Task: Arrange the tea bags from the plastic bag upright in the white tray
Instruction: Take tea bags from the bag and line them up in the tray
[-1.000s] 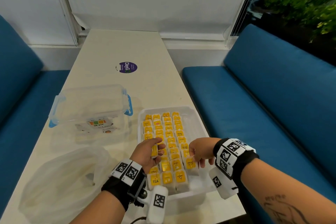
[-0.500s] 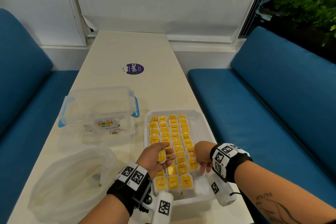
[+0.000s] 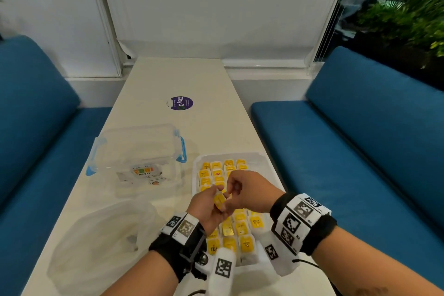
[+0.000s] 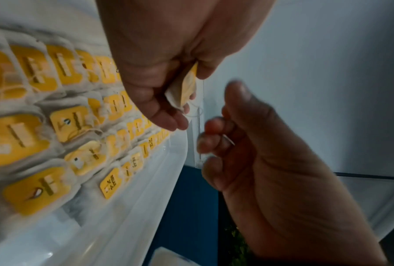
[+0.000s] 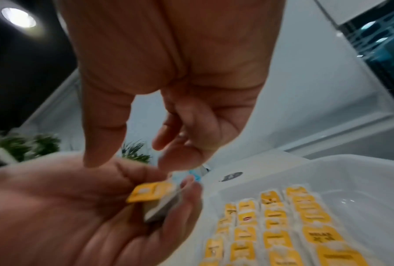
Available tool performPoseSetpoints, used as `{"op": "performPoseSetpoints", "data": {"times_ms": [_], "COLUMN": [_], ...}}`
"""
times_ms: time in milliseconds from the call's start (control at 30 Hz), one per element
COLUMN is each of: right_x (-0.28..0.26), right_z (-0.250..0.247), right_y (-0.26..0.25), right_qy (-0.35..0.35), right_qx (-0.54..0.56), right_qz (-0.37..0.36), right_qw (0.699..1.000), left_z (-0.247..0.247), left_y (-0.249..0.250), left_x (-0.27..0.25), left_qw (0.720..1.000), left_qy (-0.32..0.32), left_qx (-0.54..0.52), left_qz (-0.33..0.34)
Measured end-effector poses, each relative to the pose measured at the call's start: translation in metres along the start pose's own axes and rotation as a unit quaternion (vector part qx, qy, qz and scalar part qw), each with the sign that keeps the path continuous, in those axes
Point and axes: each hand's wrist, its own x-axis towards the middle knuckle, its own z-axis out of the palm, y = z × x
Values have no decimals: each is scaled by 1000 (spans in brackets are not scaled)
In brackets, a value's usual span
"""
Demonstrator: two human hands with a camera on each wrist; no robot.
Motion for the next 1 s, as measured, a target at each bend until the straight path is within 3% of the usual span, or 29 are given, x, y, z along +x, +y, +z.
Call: {"op": "performPoseSetpoints", "data": {"times_ms": [200, 367, 500, 633, 800, 1000], "right_x": [-4, -6, -4, -3, -4, -5], "right_z": [17, 23, 24, 11, -1, -3], "right_y": [1, 7, 13, 19, 26, 33], "right_qy": [72, 60, 108, 80, 69, 19], "right_qx": [-9, -11, 4, 82, 153, 290], "right_qz": [-20, -22, -19, 27, 26, 43], "right_qw": [997, 998, 994, 993, 985, 956], "left_z": [7, 6, 5, 2, -1, 0], "left_y": [-3, -6, -6, -5, -8, -6], "left_x": [-5, -6, -5, -4, -1, 0], "left_qw": [999, 998, 995, 996, 999, 997], "left_qy": [-36, -50, -97, -79, -39, -55], "left_qx": [-13, -18, -3, 37, 17, 29], "left_qz": [-2, -22, -13, 17, 22, 36]}}
